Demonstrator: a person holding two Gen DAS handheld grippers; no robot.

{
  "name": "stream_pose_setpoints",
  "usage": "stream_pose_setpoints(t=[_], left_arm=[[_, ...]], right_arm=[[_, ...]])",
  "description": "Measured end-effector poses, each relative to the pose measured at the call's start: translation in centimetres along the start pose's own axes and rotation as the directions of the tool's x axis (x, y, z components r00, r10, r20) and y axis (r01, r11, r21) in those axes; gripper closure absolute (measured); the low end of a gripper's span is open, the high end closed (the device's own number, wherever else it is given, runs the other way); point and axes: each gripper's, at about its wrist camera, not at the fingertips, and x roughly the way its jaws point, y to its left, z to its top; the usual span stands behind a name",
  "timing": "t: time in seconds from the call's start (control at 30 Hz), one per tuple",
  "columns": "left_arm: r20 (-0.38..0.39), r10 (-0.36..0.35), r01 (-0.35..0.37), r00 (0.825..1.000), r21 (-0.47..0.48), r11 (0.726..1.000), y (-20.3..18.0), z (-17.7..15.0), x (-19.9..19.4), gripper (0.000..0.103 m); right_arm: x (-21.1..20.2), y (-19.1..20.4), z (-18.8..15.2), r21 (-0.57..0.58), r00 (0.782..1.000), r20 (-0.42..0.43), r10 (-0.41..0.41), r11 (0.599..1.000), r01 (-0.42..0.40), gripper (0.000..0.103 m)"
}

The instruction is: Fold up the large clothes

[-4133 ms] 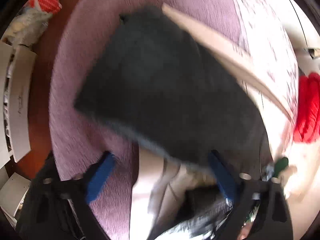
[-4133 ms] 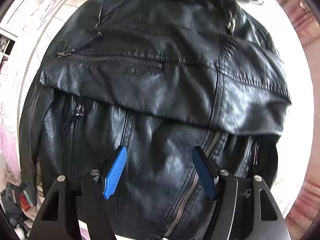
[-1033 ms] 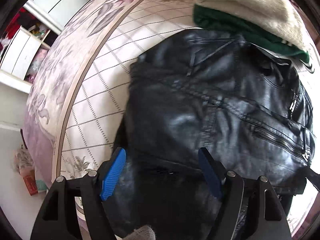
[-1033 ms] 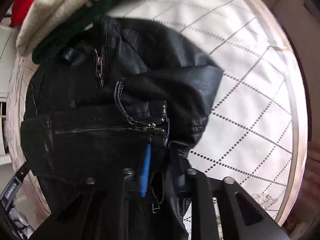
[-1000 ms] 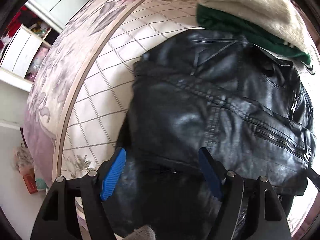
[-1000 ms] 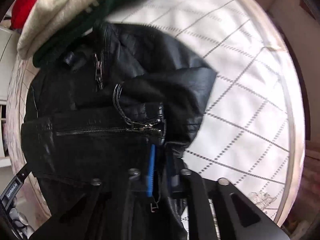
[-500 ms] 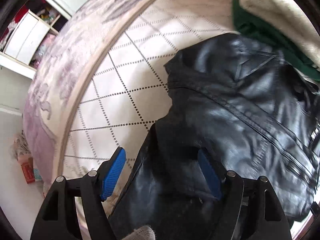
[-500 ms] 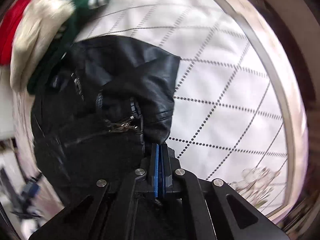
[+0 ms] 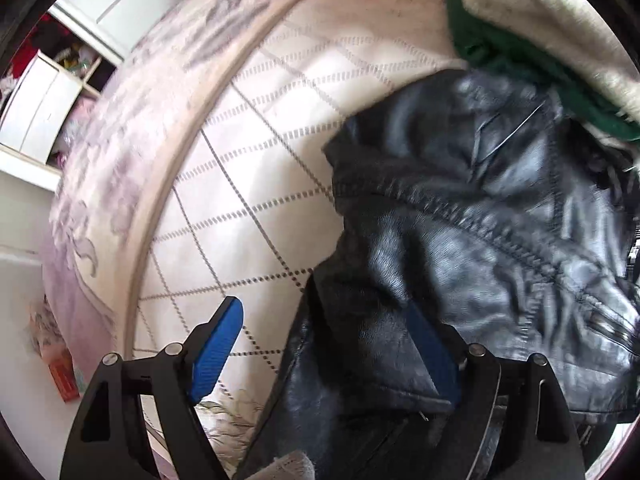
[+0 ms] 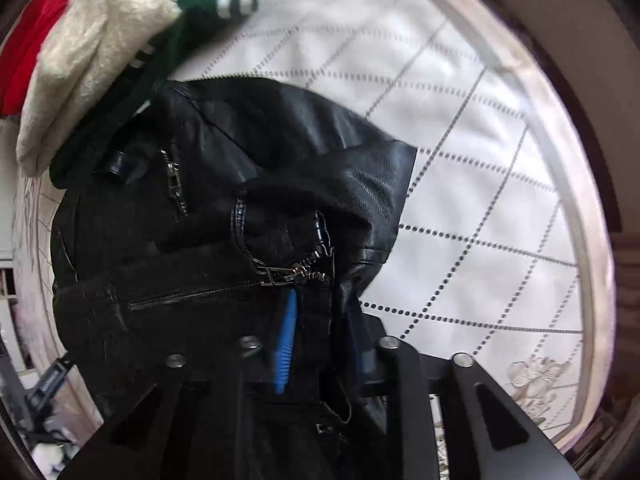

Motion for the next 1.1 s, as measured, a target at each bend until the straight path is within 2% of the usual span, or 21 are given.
stream_pose_setpoints(t=[0.1, 0.17, 0.23, 0.3, 0.37, 0.43, 0.47, 0.5, 0.57, 0.63, 0.73, 0.77, 0.8, 0.93, 1.03, 1.1], left_arm=[[0.054, -0.014, 0.014, 0.998, 0.009, 1.000, 0.1, 0.3, -2.3, 0.019], [0.080, -0.004, 0.001, 0.997, 0.033, 0.999, -0.1, 0.8, -2.8, 0.019], [0.072, 0.005, -0.008, 0.997, 0.049, 0.999, -0.2, 1.0, -2.3, 0.019], [0.055, 0.003, -0.006, 0.998, 0.047, 0.999, -0.3, 1.2, -1.7, 0.019], [0.048, 0.002, -0.004, 0.999, 0.044, 0.999, -0.3, 1.2, -1.2, 0.019], [0.046, 0.005, -0.007, 0.999, 0.042, 0.999, -0.4, 1.4, -1.0, 0.019], [0.043, 0.005, -0.007, 0.999, 0.041, 0.999, -0.6, 1.4, -0.7, 0.019], [0.038, 0.008, -0.010, 0.999, 0.043, 0.999, -0.9, 1.3, -0.6, 0.019], [0.027, 0.013, -0.014, 1.000, 0.049, 0.999, -1.3, 1.2, 0.0, 0.019], [0.018, 0.020, -0.021, 1.000, 0.056, 0.998, -1.5, 1.1, 0.3, 0.019], [0.035, 0.024, -0.026, 0.999, 0.066, 0.997, -1.7, 1.0, -0.3, 0.019], [0.041, 0.027, -0.030, 0.999, 0.071, 0.997, -1.7, 0.9, -0.6, 0.019], [0.046, 0.028, -0.031, 0.999, 0.074, 0.997, -1.7, 0.8, -1.0, 0.019], [0.061, 0.011, -0.015, 0.998, 0.066, 0.998, -1.2, 0.7, -2.4, 0.019], [0.067, 0.007, -0.012, 0.998, 0.064, 0.998, -1.1, 0.8, -2.8, 0.019], [0.063, 0.008, -0.012, 0.998, 0.062, 0.998, -1.1, 0.8, -2.6, 0.019]], right_arm=[[-2.5, 1.3, -1.3, -0.027, 0.999, 0.032, -0.019, 0.999, 0.020, 0.082], [-2.4, 1.5, -1.8, -0.062, 0.998, -0.024, -0.055, 0.997, 0.053, 0.078], [-1.6, 0.3, -1.4, -0.028, 0.995, -0.081, -0.062, 0.998, 0.059, 0.074], [-1.5, -1.5, -1.3, 0.069, 0.996, -0.087, 0.005, 0.998, 0.001, 0.074], [-1.9, -3.1, -0.9, 0.142, 0.996, -0.048, 0.077, 0.987, -0.069, 0.074], [-2.2, -3.7, -0.5, 0.152, 0.996, 0.007, 0.094, 0.984, -0.094, 0.072], [-1.6, -3.6, -0.1, 0.131, 0.997, 0.011, 0.082, 0.988, -0.083, 0.062], [-0.9, -3.5, 0.7, 0.119, 0.998, -0.008, 0.066, 0.991, -0.065, 0.057], [0.6, -3.0, 1.0, 0.097, 0.995, -0.054, 0.088, 0.992, -0.082, 0.057], [0.3, -2.4, 0.7, 0.044, 1.000, -0.016, 0.027, 0.999, -0.027, 0.070], [-1.8, -0.9, -0.8, -0.045, 0.997, 0.069, -0.034, 0.998, 0.037, 0.078], [-2.8, -0.6, -1.4, -0.064, 0.992, 0.107, -0.066, 0.995, 0.073, 0.097], [-3.5, -0.7, -1.7, -0.064, 0.990, 0.125, -0.064, 0.995, 0.072, 0.101], [-6.8, -1.6, -2.6, 0.002, 0.986, 0.167, 0.012, 1.000, -0.013, 0.101], [-6.6, -3.3, -2.2, 0.061, 0.991, 0.109, 0.082, 0.994, -0.089, 0.101], [-5.5, -3.8, -1.0, 0.068, 0.993, 0.081, 0.082, 0.994, -0.088, 0.100]])
